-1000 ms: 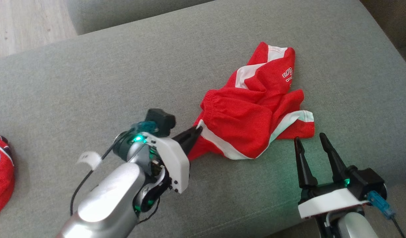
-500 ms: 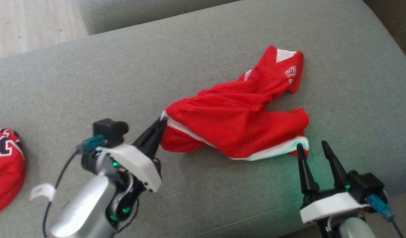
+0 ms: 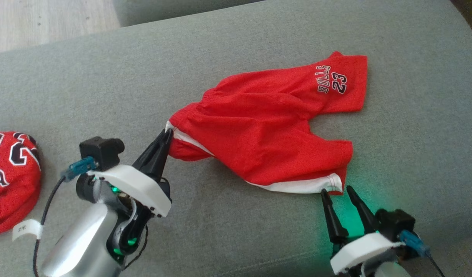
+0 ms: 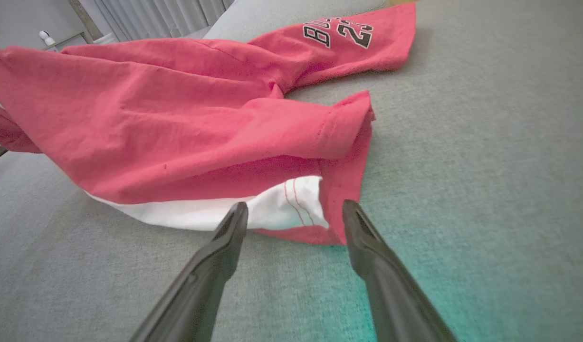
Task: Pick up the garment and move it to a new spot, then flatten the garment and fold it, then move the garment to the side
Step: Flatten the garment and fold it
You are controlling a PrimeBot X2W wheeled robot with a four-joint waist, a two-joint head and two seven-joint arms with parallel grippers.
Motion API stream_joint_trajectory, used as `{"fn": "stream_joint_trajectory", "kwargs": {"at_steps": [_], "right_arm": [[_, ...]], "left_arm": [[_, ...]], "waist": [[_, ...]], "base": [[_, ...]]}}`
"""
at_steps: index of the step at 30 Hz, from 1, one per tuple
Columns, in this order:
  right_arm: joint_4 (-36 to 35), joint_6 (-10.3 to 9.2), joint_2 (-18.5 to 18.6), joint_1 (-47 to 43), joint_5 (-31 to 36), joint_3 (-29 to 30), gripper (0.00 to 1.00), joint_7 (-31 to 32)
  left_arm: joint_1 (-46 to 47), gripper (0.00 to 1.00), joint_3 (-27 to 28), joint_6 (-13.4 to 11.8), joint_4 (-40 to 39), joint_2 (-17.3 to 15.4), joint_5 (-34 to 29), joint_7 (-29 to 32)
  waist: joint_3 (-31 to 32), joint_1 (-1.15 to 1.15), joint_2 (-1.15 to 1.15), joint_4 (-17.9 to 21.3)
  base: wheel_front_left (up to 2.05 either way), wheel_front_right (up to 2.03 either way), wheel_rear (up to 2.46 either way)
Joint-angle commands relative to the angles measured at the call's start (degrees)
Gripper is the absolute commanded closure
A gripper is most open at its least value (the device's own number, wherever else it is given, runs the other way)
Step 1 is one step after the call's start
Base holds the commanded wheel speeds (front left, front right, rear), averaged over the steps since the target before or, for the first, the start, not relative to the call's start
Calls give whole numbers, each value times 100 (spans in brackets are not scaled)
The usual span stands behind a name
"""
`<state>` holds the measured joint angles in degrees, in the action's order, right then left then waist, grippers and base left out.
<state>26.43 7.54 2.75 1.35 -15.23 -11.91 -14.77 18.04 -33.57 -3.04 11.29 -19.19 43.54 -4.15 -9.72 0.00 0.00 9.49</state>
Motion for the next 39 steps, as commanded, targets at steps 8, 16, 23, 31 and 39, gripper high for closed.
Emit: {"fn": "stream_joint_trajectory", "kwargs": {"at_steps": [8,16,23,31,39], "right_arm": [[284,-5,133,553,-193,-451,0,-23],[348,-5,169,594,-411,-693,100,-23],[-792,-5,259,407,-829,-365,100,-23],[-2135,-5,862,423,-1305,115,100,-23],[-2843,-5,1678,1922,-2206,408,100,505]], "left_arm": [[208,100,214,-1,-231,-185,25,-49],[198,100,155,14,-214,-179,40,-26],[52,100,245,55,-304,-307,219,21],[-183,100,652,363,-971,-528,1257,543],[1176,100,1242,533,-2056,-537,2756,1735]], "waist": [[-21,0,0,-124],[-5,0,0,-227],[117,0,0,-199],[323,0,0,-142],[180,0,0,-186]], "base": [[0,0,0],[0,0,0],[0,0,0],[0,0,0],[0,0,0]]}}
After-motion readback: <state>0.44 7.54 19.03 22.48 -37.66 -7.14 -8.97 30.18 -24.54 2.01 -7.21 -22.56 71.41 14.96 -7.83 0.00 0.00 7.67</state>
